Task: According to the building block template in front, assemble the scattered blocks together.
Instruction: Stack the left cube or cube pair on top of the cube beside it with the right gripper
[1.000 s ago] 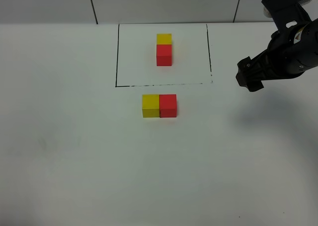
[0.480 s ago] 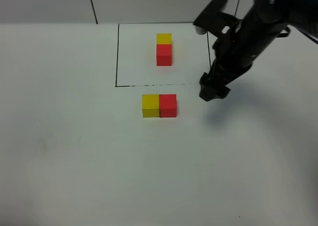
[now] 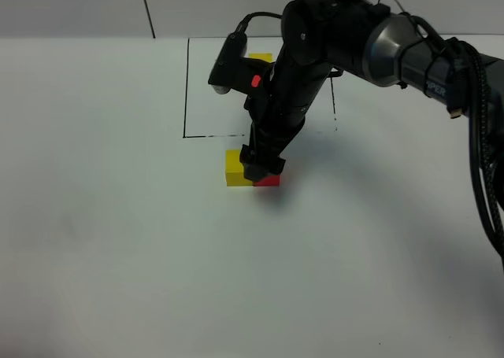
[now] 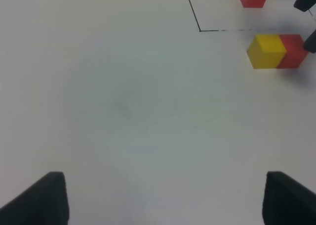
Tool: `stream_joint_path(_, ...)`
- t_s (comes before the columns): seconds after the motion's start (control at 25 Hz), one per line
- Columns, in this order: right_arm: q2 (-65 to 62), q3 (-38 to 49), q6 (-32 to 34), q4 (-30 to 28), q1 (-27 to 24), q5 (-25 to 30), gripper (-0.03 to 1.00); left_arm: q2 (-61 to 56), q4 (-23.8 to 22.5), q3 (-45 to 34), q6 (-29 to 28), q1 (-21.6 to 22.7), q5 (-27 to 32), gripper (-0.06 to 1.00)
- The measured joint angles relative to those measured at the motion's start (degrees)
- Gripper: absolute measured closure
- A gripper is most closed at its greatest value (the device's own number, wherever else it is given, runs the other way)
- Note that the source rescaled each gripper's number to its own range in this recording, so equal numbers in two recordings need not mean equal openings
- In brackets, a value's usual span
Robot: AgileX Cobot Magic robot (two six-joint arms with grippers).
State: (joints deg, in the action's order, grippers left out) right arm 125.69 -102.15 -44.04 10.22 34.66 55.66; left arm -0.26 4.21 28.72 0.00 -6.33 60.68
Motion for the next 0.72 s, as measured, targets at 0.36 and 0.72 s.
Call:
stream_joint_path(0.36, 3.94, -0.13, -1.98, -2.08, 2.23, -4.3, 0.21, 0.0, 0.0, 0.0, 0.0, 0.0, 0.0, 0.24)
stream_joint_path(0.72, 7.53, -0.19, -2.98, -4.71, 2.23, -5.48, 0.21, 0.0, 0.0, 0.0, 0.0, 0.0, 0.0, 0.24)
